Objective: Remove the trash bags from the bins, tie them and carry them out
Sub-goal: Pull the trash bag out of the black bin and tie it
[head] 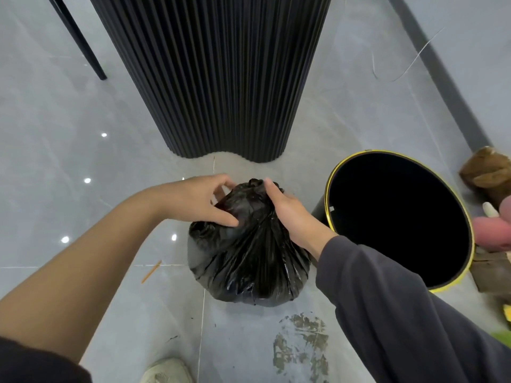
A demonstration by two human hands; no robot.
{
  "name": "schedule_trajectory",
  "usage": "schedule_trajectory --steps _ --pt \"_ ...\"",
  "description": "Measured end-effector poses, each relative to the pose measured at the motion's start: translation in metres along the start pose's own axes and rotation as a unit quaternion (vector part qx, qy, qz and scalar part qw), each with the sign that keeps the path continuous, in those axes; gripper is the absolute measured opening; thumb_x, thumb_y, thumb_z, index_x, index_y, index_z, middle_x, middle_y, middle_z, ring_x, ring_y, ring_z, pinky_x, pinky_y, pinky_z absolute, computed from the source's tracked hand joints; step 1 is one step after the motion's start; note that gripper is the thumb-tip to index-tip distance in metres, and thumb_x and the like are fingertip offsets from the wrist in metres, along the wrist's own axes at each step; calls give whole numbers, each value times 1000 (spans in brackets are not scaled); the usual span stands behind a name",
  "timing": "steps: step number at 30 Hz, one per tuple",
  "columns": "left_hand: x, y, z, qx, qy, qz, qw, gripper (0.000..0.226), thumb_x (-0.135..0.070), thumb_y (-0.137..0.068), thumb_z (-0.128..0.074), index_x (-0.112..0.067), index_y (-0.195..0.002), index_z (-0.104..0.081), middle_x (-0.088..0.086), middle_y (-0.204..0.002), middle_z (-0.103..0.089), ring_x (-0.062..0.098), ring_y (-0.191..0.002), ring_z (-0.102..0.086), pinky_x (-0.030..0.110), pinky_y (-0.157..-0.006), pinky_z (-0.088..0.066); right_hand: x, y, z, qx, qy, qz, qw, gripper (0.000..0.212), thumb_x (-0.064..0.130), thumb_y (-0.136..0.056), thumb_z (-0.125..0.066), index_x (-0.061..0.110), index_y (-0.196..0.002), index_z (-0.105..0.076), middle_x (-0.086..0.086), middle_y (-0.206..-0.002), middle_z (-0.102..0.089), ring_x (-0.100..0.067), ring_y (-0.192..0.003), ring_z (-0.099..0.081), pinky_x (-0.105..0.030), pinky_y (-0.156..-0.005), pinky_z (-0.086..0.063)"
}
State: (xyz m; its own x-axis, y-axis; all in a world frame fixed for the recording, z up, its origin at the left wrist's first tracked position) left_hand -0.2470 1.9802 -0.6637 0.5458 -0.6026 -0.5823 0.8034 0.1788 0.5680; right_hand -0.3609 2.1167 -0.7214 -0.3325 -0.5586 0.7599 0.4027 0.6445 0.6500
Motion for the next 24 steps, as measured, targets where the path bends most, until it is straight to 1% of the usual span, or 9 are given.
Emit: schedule_trajectory --steps 2,5,7,9,13,16,17,21,24 --pt "1 -2 3 -55 -51 -5 997 6 -28 -87 -64 -23 -90 -61 -3 -91 -63 17 -91 -61 31 -79 -50 -1 0 -2 30 17 0 999 104 89 -55 -53 20 -134 -50 2 -129 -59 -17 -118 -55 -39 -108 -39" --pt "-3 -8 7 -88 52 -17 995 11 -17 -92 -57 -21 -84 -64 -2 -85 -66 10 -79 -61 22 -68 -48 5 4 -9 100 148 69 982 68 76 -64 -64 32 -116 -59 9 -112 -67 -10 -107 -61 -34 -100 -46" --pt "-12 -11 6 -75 115 -32 990 9 -14 -91 -59 -17 -90 -67 -3 -84 -68 2 -72 -62 16 -63 -47 6 4 -11 81 202 105 970 44 56 -77 -68 30 -112 -62 11 -103 -69 -5 -99 -63 -27 -91 -48" --pt "-17 -14 6 -82 151 -45 984 9 -13 -89 -63 -16 -96 -69 -5 -91 -72 1 -78 -66 17 -72 -50 7 1 -9 22 175 130 976 26 41 -89 -62 25 -109 -65 9 -99 -69 -6 -97 -63 -26 -91 -46" --pt "-10 -12 12 -103 129 -41 985 9 -22 -86 -67 -28 -92 -69 -8 -91 -71 8 -84 -66 27 -81 -52 8 -2 -2 -12 128 139 982 22 17 -98 -49 10 -115 -60 -8 -113 -66 -20 -110 -59 -39 -103 -44" --pt "-13 -11 17 -102 99 -51 989 13 -18 -85 -67 -31 -86 -70 -7 -89 -71 16 -88 -67 33 -84 -55 13 3 -6 39 44 132 990 37 -4 -96 -43 3 -132 -51 -4 -114 -60 -13 -105 -56 -10 -86 -47" --pt "-16 -12 19 -107 90 -58 988 14 -16 -85 -66 -30 -86 -70 -7 -89 -71 16 -88 -67 33 -84 -55 11 5 -8 60 24 114 991 36 -6 -95 -43 0 -129 -53 -4 -108 -62 -13 -98 -60 -9 -79 -48" --pt "-30 -21 21 -101 73 -85 989 17 -12 -86 -65 -28 -85 -73 -12 -84 -71 1 -81 -65 17 -73 -49 0 7 -13 118 3 16 993 25 -6 -90 -49 12 -90 -66 -1 -74 -72 -15 -67 -69 -24 -70 -56" --pt "-35 -30 11 -81 73 -99 989 15 -9 -85 -64 -22 -86 -73 -16 -73 -67 -8 -66 -60 7 -62 -43 -5 8 -17 110 5 -26 994 18 0 -87 -53 10 -98 -63 -10 -84 -69 -26 -79 -67 -37 -82 -54"
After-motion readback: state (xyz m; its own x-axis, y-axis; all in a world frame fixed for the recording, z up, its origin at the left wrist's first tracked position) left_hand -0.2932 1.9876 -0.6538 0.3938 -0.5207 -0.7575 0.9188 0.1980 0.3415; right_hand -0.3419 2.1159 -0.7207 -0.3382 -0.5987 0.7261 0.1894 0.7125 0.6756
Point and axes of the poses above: each hand's wrist, its own y-axis away from the middle knuckle, its own z-axis out of the back of the hand, x = y × z, the point moved 4 cm from there along -y, towards the middle knuckle
